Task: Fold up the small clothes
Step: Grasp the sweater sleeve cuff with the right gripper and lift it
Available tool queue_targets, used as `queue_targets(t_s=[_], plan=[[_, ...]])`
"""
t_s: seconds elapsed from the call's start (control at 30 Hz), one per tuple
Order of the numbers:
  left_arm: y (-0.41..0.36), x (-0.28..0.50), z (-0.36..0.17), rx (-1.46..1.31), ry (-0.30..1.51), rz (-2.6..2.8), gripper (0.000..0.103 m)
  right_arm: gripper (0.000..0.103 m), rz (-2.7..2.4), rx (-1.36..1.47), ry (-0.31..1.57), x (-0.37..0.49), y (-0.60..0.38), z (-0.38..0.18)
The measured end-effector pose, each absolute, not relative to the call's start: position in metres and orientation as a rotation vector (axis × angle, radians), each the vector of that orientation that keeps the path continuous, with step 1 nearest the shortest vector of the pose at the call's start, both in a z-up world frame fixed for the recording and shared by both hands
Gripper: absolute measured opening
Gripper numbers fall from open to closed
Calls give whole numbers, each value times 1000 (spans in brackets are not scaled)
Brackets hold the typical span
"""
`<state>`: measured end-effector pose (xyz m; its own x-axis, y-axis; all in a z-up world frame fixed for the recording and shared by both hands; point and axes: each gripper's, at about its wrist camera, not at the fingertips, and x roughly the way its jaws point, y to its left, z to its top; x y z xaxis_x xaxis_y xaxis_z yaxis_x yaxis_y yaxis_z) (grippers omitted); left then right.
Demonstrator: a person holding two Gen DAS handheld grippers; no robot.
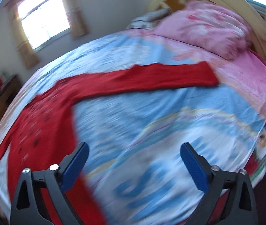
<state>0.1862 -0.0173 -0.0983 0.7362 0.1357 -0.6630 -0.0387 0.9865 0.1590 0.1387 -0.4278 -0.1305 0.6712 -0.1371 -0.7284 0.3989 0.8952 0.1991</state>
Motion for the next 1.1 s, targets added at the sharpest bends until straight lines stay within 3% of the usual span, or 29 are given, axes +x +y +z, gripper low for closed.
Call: queue_targets(t_s=[0.1, 0.13, 0.27, 0.3, 0.57, 0.67, 0.8, 1.1], plan=[[-15, 207, -106, 141, 741, 136, 103, 91, -410, 417, 773, 156, -481, -130], [-14, 215, -108, 140, 746, 143, 103, 84, -448, 440, 765, 162, -500, -130], [-9, 238, -117, 137, 757, 184, 103, 77, -555, 521, 769, 189, -565, -133], [-8, 243, -118, 137, 756, 192, 103, 71, -574, 532, 770, 195, -577, -134], [6, 270, -128, 120, 782, 255, 103, 67, -615, 560, 834, 244, -637, -151], [10, 271, -132, 115, 797, 255, 103, 60, -615, 519, 854, 253, -637, -154], [16, 274, -136, 101, 812, 259, 103, 9, -546, 477, 886, 260, -624, -148], [35, 275, -131, 55, 798, 275, 103, 7, -475, 392, 812, 271, -581, -97]])
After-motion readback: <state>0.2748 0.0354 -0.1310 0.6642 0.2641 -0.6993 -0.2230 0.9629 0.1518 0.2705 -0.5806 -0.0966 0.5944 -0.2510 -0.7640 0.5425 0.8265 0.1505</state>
